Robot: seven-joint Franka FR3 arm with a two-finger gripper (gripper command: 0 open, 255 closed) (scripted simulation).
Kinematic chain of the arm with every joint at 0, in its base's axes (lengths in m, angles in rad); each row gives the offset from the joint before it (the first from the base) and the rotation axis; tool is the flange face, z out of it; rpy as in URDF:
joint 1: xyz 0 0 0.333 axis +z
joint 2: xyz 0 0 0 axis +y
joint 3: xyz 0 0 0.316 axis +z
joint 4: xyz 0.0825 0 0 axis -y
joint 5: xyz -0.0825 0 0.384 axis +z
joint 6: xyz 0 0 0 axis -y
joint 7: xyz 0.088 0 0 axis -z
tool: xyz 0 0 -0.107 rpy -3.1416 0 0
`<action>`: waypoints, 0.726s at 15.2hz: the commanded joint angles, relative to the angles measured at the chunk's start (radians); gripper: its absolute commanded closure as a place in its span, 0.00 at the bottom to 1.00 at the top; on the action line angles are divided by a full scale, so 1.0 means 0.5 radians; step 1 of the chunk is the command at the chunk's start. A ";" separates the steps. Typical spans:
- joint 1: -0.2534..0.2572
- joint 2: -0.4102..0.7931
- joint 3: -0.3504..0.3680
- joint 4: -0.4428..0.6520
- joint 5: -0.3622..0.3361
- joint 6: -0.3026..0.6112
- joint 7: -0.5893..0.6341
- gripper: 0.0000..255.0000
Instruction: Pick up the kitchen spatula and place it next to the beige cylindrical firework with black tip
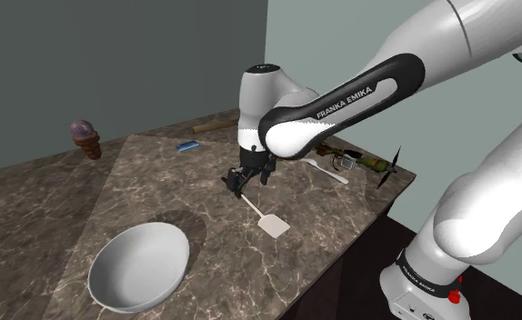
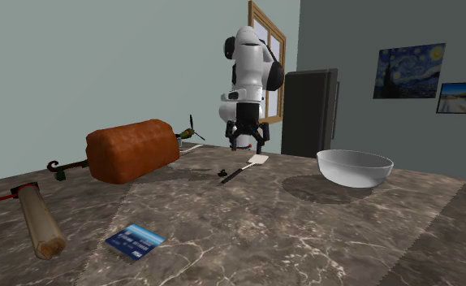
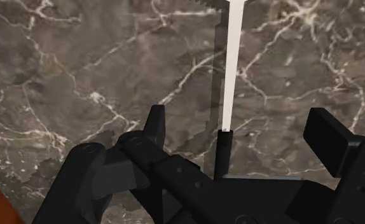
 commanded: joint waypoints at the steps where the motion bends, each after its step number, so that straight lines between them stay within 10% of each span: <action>1: -0.006 0.067 0.012 0.004 -0.039 0.064 0.032 0.00; 11: -0.016 0.187 0.023 -0.044 -0.116 0.219 0.088 0.00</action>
